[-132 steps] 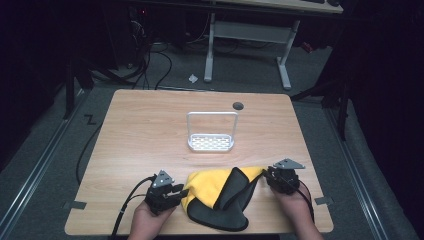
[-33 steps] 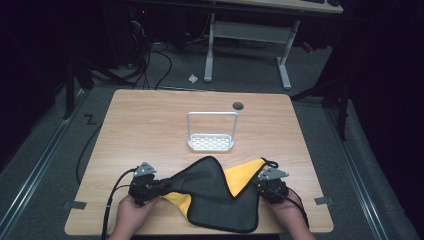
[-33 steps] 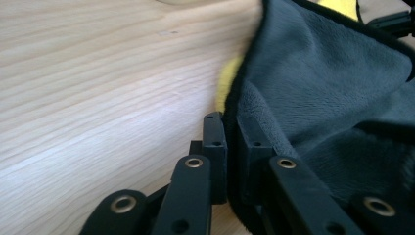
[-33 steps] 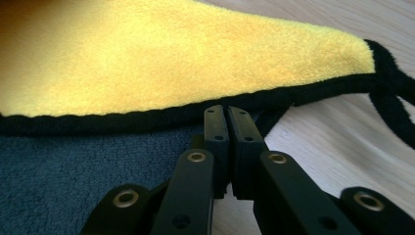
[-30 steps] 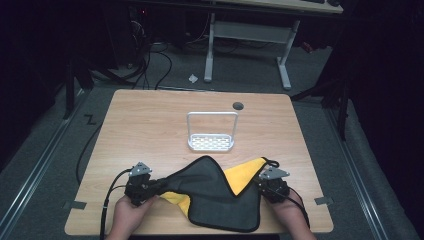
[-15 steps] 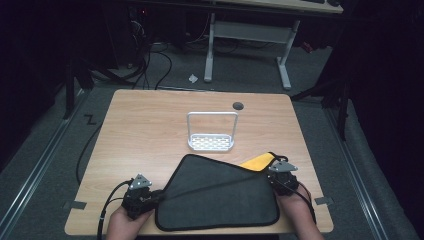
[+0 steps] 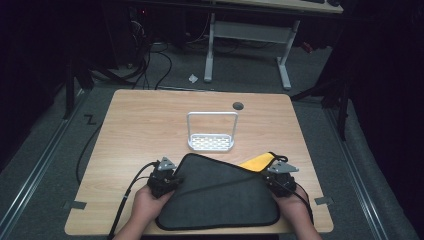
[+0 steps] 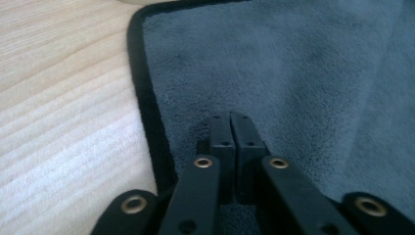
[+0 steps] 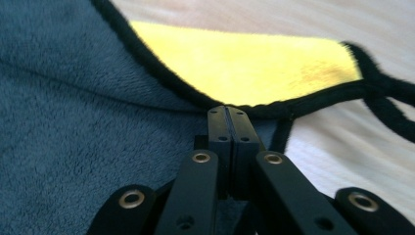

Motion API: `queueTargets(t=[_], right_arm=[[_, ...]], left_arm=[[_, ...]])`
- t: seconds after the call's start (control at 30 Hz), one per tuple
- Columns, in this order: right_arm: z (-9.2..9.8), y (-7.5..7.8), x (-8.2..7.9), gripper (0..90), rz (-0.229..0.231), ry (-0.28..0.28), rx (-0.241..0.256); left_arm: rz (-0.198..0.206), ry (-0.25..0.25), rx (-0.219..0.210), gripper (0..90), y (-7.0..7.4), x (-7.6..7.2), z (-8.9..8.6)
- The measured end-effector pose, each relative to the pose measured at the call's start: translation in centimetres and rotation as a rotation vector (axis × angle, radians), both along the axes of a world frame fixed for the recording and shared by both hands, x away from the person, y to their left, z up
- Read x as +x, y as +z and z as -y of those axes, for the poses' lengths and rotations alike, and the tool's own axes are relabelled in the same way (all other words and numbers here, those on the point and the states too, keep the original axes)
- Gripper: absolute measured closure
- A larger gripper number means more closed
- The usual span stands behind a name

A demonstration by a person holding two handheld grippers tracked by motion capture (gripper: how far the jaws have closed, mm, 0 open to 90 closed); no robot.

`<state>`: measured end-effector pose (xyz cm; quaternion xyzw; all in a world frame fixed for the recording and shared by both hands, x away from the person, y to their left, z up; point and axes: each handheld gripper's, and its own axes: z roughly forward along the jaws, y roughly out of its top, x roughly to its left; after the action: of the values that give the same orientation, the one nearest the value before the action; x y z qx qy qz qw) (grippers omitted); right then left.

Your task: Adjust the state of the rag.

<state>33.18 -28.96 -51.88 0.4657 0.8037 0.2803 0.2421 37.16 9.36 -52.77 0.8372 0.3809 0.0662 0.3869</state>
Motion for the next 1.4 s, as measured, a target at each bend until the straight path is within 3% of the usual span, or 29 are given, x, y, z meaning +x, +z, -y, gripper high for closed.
queueTargets(t=[0.1,0.2,0.27,0.33,0.37,0.5,0.53,0.6,0.63,0.7,0.73,0.77,0.8,0.87,1.1,1.13,1.27,1.4], right_arm=[[0.2,-0.3,-0.1,90.0,-0.019,-0.002,0.015],[0.3,-0.3,-0.5,90.0,-0.027,-0.002,0.03],[0.2,-0.2,-1.1,90.0,-0.042,0.004,0.026],[0.1,-0.2,-1.6,90.0,-0.041,0.013,0.016],[0.1,-0.1,-2.9,90.0,-0.034,0.034,-0.013],[0.3,-0.2,-4.1,90.0,-0.025,0.042,-0.013],[0.3,-0.2,-4.1,90.0,-0.028,0.044,-0.013],[0.3,-0.2,-4.0,90.0,-0.029,0.045,-0.011],[0.4,-0.2,-3.9,90.0,-0.031,0.045,-0.005],[0.4,-0.2,-3.9,90.0,-0.028,0.046,0.0],[0.4,-0.2,-3.9,90.0,-0.029,0.047,0.001],[0.4,-0.2,-3.9,90.0,-0.029,0.047,0.001],[0.5,-0.2,-3.9,90.0,-0.028,0.048,0.004],[0.5,-0.2,-3.9,90.0,-0.027,0.049,0.003],[0.7,-0.2,-4.1,90.0,-0.031,0.048,-0.001],[0.7,-0.2,-4.1,90.0,-0.033,0.046,-0.002],[0.7,-0.2,-4.1,90.0,-0.033,0.043,0.001],[0.8,-0.2,-4.1,84.8,-0.029,0.037,0.007]], left_arm=[[0.0,0.006,0.016,89.9,0.1,-0.3,-0.1],[0.015,-0.001,0.028,89.9,0.1,-1.6,-0.6],[0.002,0.002,0.006,89.9,0.0,-3.5,-1.4],[-0.002,0.002,0.002,90.0,0.0,-4.2,-1.6],[-0.008,-0.001,0.009,90.0,0.1,-5.5,-2.2],[-0.007,0.006,0.034,89.8,0.4,-5.9,-2.5],[0.017,0.024,0.014,89.8,1.0,-5.1,-2.3],[0.016,0.03,-0.012,89.7,1.3,-4.4,-2.1],[0.025,0.031,-0.021,89.7,1.5,-3.0,-1.2],[0.023,0.031,-0.012,89.6,1.4,-2.3,-0.7],[0.012,0.033,0.006,89.6,0.9,-1.0,0.1],[0.012,0.033,0.006,89.6,0.9,-1.0,0.1],[0.006,0.041,0.041,89.8,0.3,-0.1,0.5],[0.01,0.04,0.023,90.0,0.1,0.2,0.2],[0.021,0.143,0.019,90.0,0.0,2.7,-2.3],[0.01,0.164,0.001,90.0,-0.1,3.6,-2.9],[0.027,0.17,0.008,90.0,-0.2,4.7,-2.7],[0.01,0.179,-0.033,89.8,-0.3,5.0,-2.9]])
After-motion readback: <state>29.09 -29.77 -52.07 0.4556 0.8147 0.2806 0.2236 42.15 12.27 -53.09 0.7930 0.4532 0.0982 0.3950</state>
